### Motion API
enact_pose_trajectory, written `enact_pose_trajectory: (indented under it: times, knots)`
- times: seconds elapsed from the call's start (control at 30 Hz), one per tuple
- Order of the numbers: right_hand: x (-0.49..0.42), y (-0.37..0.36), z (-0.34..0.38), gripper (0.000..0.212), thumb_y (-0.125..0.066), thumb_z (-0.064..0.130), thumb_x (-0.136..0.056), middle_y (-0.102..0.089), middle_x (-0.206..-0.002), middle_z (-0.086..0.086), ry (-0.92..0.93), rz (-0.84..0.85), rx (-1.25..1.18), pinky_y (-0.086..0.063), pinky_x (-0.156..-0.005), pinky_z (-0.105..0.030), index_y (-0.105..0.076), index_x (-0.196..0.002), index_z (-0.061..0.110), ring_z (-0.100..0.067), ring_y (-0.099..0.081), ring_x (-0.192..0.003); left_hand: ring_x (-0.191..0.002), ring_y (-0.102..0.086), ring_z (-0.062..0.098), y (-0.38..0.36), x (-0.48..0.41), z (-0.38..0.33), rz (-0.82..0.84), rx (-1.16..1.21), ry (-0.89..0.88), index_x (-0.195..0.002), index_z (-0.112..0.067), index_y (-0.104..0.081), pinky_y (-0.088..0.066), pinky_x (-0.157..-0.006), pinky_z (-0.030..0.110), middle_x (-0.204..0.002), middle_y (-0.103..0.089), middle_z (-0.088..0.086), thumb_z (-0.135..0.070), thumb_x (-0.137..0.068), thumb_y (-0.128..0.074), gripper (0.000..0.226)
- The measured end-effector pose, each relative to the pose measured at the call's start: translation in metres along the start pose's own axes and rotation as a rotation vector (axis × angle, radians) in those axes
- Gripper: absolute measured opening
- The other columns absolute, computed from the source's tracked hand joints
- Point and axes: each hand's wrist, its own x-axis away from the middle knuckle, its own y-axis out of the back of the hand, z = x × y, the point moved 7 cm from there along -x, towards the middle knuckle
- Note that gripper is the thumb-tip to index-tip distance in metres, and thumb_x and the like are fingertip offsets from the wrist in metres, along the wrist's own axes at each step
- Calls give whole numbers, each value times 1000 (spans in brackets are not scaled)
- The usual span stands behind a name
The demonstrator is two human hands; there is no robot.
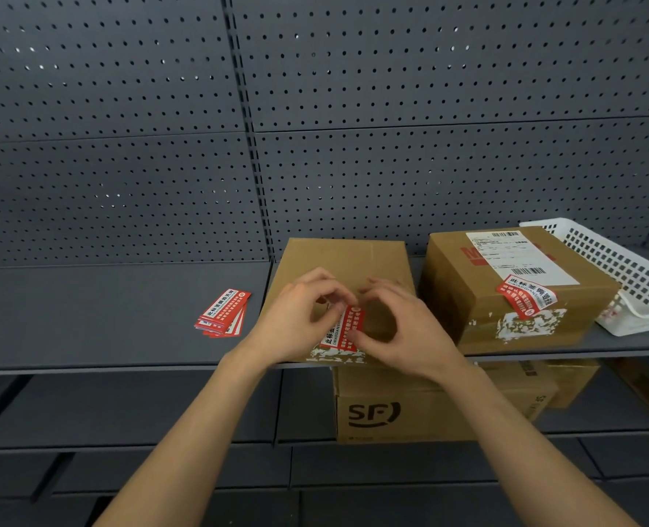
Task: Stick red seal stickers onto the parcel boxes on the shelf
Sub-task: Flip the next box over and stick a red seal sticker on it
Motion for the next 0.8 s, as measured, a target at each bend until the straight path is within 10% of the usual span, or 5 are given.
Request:
enact_pose_trajectory:
  times: [0.17, 0.3, 0.8]
  knots:
    - [-7, -3, -5, 24, -78, 44, -94, -67, -142, 16, 2, 11, 30, -19, -135, -51, -71, -114, 33, -2, -43, -150, -142, -50, 5, 6, 14, 34, 49, -31, 129, -149, -29, -60, -37, -123, 34, -148, -60, -12, -19, -95, -40, 59]
    - [-12, 2, -7, 33, -83, 44, -91, -65, -144, 18, -12, 6, 18, -19, -135, -50, -69, -120, 34, -3, -44, -149, -159, -31, 5, -4, 24, 64, 178, -276, 115, -160, -34, -50, -19, -135, 44, -168, -44, -16, -31, -93, -61, 68]
    - [22, -14, 9, 18, -79, 7, -91, -65, -140, 5, 213, -215, -43, -20, -135, -50, -76, -103, 19, -9, -41, -155, -156, -35, 7, -7, 16, 92, 130, -256, 16, -158, -48, -49, -26, -127, 45, -166, -43, -26, -25, -103, -72, 64]
